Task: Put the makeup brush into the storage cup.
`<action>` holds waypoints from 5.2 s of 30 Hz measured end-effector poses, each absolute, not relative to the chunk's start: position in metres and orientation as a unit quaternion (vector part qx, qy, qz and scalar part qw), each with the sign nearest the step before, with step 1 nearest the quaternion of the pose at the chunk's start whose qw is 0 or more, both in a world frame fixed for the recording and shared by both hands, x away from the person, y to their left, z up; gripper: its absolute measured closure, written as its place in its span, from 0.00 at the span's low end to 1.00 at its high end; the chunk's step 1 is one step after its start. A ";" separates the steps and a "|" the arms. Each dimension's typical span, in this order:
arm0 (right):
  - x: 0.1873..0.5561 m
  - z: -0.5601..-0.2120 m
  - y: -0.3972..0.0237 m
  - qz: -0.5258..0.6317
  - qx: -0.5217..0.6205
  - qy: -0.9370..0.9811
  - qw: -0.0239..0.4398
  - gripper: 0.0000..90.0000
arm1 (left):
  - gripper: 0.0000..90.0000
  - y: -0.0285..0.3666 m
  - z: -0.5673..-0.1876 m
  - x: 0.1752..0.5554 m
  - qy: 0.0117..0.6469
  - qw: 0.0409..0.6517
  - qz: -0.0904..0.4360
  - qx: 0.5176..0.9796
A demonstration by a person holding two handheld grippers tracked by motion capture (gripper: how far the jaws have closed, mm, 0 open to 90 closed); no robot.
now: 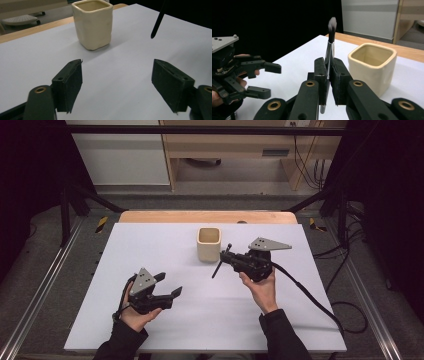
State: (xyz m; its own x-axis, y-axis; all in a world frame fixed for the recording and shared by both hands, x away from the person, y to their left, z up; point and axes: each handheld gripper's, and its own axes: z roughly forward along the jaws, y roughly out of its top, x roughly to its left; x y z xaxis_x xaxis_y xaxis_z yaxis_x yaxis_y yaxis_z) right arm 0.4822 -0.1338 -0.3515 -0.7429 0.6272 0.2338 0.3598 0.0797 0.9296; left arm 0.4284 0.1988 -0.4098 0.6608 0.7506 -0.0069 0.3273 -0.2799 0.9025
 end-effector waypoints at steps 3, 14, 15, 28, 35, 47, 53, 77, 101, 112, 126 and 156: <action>0.484 -0.348 -0.135 0.586 0.339 0.726 0.122 0.93 | 0.24 0.205 -0.412 0.428 0.355 0.484 0.219 0.769; 0.498 -0.329 -0.130 0.576 0.338 0.728 0.156 0.93 | 0.13 0.228 -0.416 0.428 0.366 0.472 0.231 0.768; 0.498 -0.329 -0.130 0.576 0.338 0.728 0.156 0.93 | 0.14 0.228 -0.416 0.428 0.366 0.472 0.231 0.768; 0.527 -0.318 -0.125 0.569 0.355 0.719 0.184 0.93 | 0.12 0.237 -0.421 0.433 0.366 0.460 0.230 0.776; 0.542 -0.314 -0.121 0.559 0.363 0.719 0.198 0.93 | 0.12 0.238 -0.423 0.434 0.366 0.457 0.229 0.777; 0.566 -0.311 -0.117 0.559 0.383 0.706 0.208 0.93 | 0.12 0.239 -0.423 0.435 0.364 0.457 0.227 0.779; 0.576 -0.314 -0.114 0.558 0.389 0.702 0.211 0.93 | 0.12 0.240 -0.422 0.434 0.364 0.461 0.225 0.777; 0.600 -0.346 -0.093 0.523 0.414 0.717 0.205 0.93 | 0.12 0.240 -0.419 0.433 0.361 0.463 0.228 0.777; 0.607 -0.384 -0.084 0.475 0.429 0.746 0.181 0.93 | 0.12 0.242 -0.419 0.434 0.358 0.464 0.231 0.777; 0.605 -0.389 -0.089 0.465 0.441 0.748 0.172 0.88 | 0.12 0.241 -0.420 0.434 0.359 0.462 0.231 0.777; 0.579 -0.375 -0.101 0.483 0.411 0.751 0.186 0.66 | 0.12 0.241 -0.420 0.433 0.361 0.462 0.232 0.776; 0.508 -0.356 -0.144 0.534 0.366 0.728 0.228 0.14 | 0.12 0.243 -0.419 0.432 0.364 0.465 0.231 0.773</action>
State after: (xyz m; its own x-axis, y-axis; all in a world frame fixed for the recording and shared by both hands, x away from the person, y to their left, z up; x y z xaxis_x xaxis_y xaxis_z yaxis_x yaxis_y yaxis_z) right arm 0.5077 -0.1437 -0.3561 -0.6286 0.7754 0.0595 0.2894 0.1622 0.9434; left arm 0.4321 0.2427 -0.4195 0.6286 0.7775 0.0192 0.3475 -0.3029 0.8874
